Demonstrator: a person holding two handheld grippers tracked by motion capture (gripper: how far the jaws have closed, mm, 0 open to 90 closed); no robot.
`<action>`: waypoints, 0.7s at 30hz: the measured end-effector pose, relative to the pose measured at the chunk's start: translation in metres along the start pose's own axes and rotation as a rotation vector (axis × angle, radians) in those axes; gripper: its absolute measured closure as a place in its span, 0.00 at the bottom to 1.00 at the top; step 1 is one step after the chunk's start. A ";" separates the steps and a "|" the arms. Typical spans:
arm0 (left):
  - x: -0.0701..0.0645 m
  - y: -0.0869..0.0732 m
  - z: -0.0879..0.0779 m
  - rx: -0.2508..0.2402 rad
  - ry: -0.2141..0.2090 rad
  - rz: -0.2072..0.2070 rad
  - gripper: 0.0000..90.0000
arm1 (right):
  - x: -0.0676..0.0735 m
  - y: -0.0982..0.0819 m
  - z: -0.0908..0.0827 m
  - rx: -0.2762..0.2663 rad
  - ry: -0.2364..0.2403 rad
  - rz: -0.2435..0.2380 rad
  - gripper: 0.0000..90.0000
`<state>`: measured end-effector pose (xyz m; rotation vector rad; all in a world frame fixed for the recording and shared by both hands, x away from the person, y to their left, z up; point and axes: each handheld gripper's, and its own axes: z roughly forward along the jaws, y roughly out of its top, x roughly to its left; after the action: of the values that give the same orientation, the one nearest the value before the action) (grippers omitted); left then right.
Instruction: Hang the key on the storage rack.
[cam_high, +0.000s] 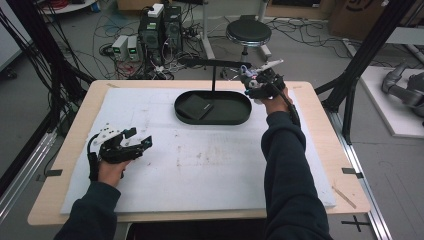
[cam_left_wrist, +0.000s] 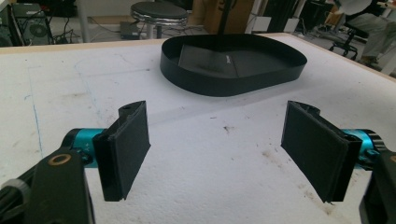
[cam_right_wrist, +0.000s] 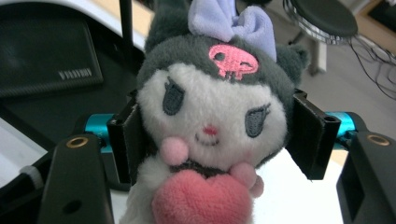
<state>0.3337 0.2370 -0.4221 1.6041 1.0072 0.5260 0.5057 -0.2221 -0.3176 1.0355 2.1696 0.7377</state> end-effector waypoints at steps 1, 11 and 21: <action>0.000 0.000 0.000 0.000 -0.001 -0.003 0.26 | 0.002 -0.001 0.003 0.006 -0.006 -0.002 0.35; 0.001 -0.001 0.000 0.002 -0.001 -0.006 0.26 | 0.023 -0.007 0.035 -0.019 0.004 0.063 0.35; 0.002 -0.001 0.001 0.006 -0.003 -0.007 0.26 | 0.025 -0.009 0.028 -0.108 0.039 0.111 0.21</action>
<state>0.3349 0.2378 -0.4238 1.6057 1.0123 0.5165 0.5089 -0.2001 -0.3494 1.1006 2.0928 0.9227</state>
